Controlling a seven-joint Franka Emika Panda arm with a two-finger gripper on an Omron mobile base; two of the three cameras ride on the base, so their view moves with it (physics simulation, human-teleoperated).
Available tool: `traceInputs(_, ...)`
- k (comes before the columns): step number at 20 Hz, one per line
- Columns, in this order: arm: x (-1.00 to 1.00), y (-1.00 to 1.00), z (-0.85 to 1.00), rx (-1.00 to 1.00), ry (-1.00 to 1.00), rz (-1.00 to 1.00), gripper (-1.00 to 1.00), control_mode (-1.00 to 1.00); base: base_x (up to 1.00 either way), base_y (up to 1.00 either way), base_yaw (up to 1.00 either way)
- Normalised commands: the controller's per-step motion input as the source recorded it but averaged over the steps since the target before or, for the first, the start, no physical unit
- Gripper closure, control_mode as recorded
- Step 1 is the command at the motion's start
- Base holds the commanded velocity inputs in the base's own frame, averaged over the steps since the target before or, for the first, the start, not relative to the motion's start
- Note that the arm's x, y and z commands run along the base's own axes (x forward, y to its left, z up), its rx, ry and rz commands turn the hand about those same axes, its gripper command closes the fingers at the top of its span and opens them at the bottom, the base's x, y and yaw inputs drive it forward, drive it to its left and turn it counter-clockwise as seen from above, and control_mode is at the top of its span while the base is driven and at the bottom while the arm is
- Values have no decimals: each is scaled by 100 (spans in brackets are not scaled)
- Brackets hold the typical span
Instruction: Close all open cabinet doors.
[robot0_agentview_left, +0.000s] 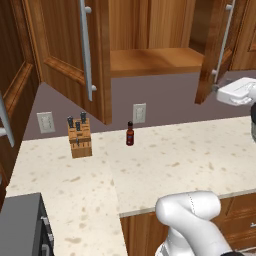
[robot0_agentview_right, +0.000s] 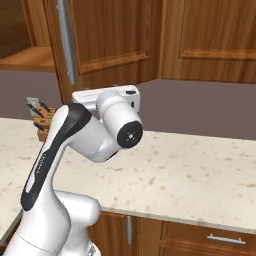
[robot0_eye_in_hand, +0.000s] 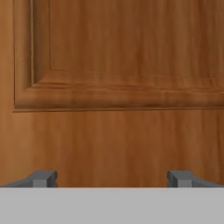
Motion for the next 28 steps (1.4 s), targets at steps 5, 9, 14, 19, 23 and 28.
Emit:
traceInputs(5, 18, 30, 0, 0, 0, -15, -100, -100, 0, 0, 0)
traceInputs(9, 32, 26, 0, 0, -4, -13, -100, -100, 0, 0, 0)
traceInputs(14, 34, 16, 0, 0, -5, -11, -100, -100, 0, 0, 0)
traceInputs(19, 27, 16, 0, 0, -3, -11, -100, -100, 0, 0, 0)
traceInputs(23, 20, 13, 0, 0, 0, -10, -100, -100, 0, 0, 0)
traceInputs(28, 27, 12, 0, 0, 0, -9, -100, -100, 0, 0, 0)
